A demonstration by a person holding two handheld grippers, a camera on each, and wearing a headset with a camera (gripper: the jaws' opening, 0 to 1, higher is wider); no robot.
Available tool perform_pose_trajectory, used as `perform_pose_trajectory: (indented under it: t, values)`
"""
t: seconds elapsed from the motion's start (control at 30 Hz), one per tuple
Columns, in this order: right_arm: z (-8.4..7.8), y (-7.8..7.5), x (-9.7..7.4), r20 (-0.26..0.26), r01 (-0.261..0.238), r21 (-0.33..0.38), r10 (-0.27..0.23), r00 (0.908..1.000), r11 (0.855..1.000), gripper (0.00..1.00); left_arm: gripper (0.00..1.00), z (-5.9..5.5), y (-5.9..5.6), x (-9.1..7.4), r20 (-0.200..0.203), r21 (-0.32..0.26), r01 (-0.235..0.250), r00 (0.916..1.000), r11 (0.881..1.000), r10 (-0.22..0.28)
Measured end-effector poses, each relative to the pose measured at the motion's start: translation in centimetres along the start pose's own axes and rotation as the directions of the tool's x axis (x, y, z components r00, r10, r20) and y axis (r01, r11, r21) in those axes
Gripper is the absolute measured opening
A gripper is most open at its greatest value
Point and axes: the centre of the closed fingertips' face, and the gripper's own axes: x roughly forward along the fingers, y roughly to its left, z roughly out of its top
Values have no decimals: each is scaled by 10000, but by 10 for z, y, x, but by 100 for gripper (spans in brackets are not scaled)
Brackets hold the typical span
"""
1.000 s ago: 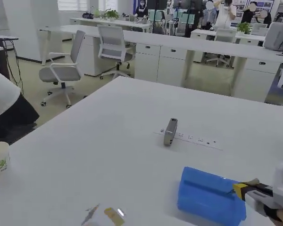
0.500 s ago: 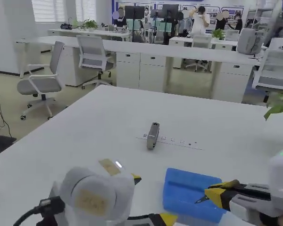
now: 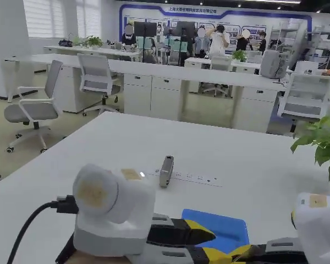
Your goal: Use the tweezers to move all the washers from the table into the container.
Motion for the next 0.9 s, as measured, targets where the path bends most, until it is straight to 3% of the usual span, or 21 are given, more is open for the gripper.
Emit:
perform_pose_trajectory:
  t: [0.17, 0.27, 0.37, 0.5, 0.6, 0.7, 0.9]
  values:
    - [-5, 16, 6, -508, -817, -457, 794, 9955, 9956, 3, 14, 3, -9, 8, -137, 457, 564, 9983, 9974, -558]
    - [-10, 22, 9, -739, -1130, -535, 1089, 9913, 9922, 3, 12, 0, -17, 12, -372, 781, 1175, 9927, 9900, -1149]
    - [-12, 26, 9, -831, -1386, -561, 1337, 9875, 9888, 3, 8, -2, -19, 15, -524, 793, 1481, 9882, 9858, -1442]
    - [-13, 28, 9, -913, -1499, -644, 1438, 9854, 9866, 3, 8, -5, -23, 20, -752, 848, 1857, 9809, 9789, -1795]
    - [-12, 26, 7, -847, -1535, -554, 1486, 9853, 9866, 3, 1, -6, -21, 22, -813, 976, 1938, 9791, 9762, -1863]
    - [-10, 23, 6, -776, -1466, -531, 1423, 9868, 9878, 3, 0, -4, -23, 24, -606, 1143, 2286, 9730, 9668, -2229]
    - [-8, 21, 5, -596, -1449, -474, 1420, 9881, 9883, 3, 0, -1, -20, 26, -490, 1338, 2358, 9717, 9625, -2312]
